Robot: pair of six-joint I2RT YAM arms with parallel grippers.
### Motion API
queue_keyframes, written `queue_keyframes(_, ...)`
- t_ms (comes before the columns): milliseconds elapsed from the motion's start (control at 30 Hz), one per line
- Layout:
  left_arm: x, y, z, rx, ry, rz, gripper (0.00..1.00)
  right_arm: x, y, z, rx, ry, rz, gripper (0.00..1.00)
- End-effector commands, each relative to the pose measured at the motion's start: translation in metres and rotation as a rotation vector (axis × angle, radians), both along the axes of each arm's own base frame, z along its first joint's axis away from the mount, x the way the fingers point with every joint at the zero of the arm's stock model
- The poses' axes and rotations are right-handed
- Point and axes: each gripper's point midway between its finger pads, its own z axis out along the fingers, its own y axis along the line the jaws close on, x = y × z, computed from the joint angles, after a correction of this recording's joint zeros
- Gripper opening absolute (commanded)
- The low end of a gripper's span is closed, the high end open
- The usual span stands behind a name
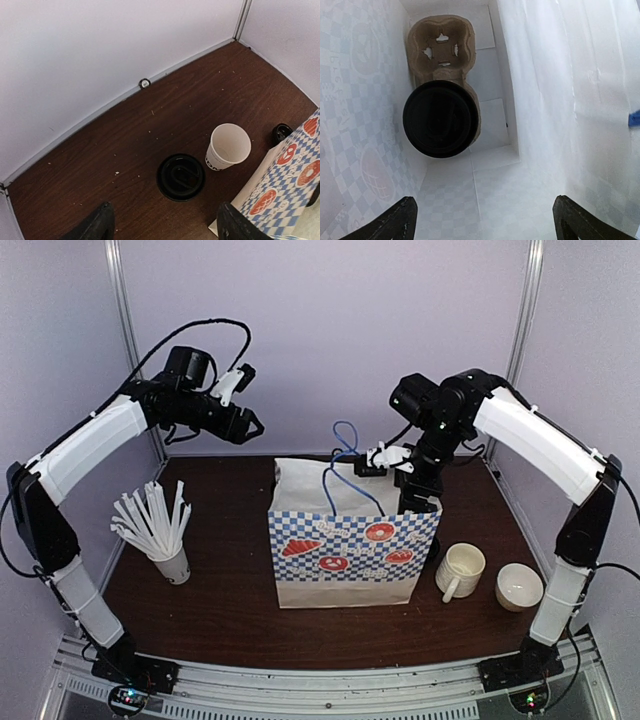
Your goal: Pack the takeout coffee
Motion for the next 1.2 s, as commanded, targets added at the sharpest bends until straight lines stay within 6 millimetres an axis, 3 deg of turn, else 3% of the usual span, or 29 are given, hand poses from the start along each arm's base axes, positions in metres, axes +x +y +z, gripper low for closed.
queue_keyframes(0, -0.002, -0.022, -0.043, 0.003, 0.179, -0.123, 0.74, 0.011, -0.015, 0.009, -0.005, -0.051, -0.041, 0.98)
queue_keyframes(333, 0.009, -0.042, -0.074, 0.119, 0.242, -0.245, 0.84, 0.019, -0.018, 0.016, -0.032, -0.092, -0.02, 0.98)
queue_keyframes(533, 0.008, -0.056, -0.099, 0.204, 0.27, -0.286, 0.85, 0.006, -0.011, 0.026, 0.012, -0.038, 0.035, 0.98)
queue_keyframes(700, 0.02, -0.056, -0.122, 0.318, 0.275, -0.263, 0.86, -0.005, -0.01, 0.023, 0.003, 0.001, 0.068, 0.98)
queue_keyframes(933, 0.019, -0.066, -0.123, 0.313, 0.263, -0.265, 0.85, -0.011, -0.007, 0.038, 0.014, -0.02, 0.102, 0.98)
queue_keyframes(1167, 0.015, -0.07, -0.106, 0.293, 0.221, -0.268, 0.84, -0.012, -0.001, 0.085, 0.142, -0.107, 0.078, 0.94)
